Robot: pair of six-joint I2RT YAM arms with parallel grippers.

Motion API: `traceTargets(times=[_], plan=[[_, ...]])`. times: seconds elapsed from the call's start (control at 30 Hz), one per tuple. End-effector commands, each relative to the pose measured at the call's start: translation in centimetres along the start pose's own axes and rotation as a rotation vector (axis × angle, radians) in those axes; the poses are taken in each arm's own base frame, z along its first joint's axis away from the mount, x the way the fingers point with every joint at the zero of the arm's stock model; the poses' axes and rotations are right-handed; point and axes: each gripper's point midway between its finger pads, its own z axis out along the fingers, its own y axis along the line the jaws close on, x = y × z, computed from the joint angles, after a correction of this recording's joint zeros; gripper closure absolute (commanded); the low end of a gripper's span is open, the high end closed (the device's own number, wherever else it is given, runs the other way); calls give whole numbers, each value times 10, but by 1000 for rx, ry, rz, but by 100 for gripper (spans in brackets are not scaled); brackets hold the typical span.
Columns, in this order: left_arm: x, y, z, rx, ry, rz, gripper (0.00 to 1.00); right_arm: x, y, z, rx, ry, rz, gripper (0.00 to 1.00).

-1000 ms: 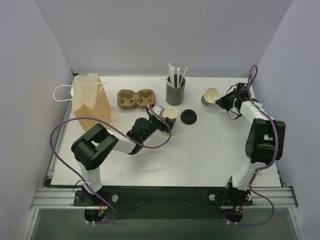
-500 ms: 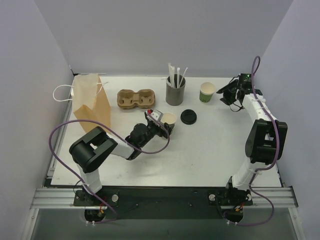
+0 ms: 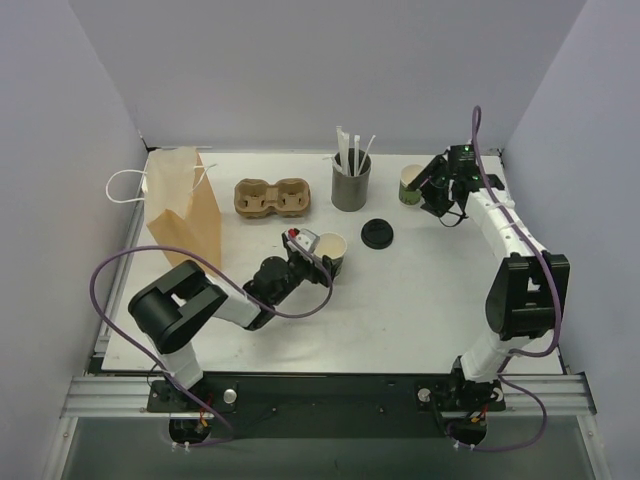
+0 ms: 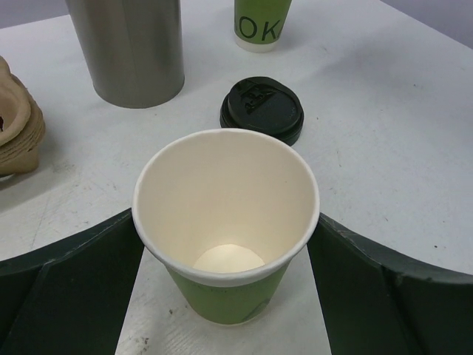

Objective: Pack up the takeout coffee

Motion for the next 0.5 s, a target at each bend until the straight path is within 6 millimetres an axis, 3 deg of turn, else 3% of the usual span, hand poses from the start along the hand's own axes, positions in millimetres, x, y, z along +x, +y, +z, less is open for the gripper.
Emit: traceTargets(times=[0.0,0.23,0.47], plan=[[-29,-4,-7,12,-90,-12,3,10,24,-29,-28,-28,-133,41],[-33,-12,-17,50,-45,-11,3,40,37,-33,-21,25,-264,30],[-27,-12,-33,41,23,-56,3,58,31,-25,18,74,-322,23]])
